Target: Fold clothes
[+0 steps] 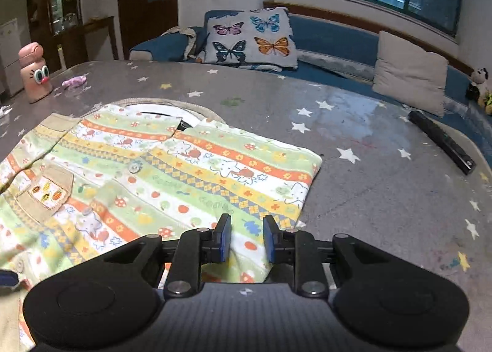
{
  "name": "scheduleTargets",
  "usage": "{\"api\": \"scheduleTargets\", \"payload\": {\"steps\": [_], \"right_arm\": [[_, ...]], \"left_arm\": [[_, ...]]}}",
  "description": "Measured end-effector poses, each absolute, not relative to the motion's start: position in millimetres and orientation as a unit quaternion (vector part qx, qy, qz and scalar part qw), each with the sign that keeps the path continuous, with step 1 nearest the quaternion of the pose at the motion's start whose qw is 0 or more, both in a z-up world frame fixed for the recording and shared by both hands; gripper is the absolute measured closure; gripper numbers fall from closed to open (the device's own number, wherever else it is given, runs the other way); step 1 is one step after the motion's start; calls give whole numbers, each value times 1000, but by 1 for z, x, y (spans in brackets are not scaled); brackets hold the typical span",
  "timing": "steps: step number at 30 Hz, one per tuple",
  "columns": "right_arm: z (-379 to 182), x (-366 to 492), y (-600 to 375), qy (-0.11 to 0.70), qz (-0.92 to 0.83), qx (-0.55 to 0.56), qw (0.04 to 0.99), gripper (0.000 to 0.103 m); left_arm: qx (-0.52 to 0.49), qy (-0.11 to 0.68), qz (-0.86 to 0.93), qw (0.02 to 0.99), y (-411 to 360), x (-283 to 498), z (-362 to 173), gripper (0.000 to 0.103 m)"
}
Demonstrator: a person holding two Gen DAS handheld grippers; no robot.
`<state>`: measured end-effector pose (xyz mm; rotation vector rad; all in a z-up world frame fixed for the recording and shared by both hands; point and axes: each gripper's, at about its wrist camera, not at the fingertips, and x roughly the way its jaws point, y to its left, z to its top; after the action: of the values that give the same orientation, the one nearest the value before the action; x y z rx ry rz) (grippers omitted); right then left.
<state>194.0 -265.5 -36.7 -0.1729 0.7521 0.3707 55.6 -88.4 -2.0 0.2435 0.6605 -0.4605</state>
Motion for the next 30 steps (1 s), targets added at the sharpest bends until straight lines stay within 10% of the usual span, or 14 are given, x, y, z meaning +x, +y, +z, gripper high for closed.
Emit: {"api": "scheduleTargets", "payload": {"steps": [3,20,30], "right_arm": [[-30,178,-257,358,202,-83,908,62],[-48,109,-203,332,270,-100,898,31],[-53,107,-204,321,274,-85,903,15]], "left_arm": [[106,311,-193,925,-68,56,8,9],[35,339,19,940,56,160,22,44],[-18,364,40,931,76,228,3,48]]}}
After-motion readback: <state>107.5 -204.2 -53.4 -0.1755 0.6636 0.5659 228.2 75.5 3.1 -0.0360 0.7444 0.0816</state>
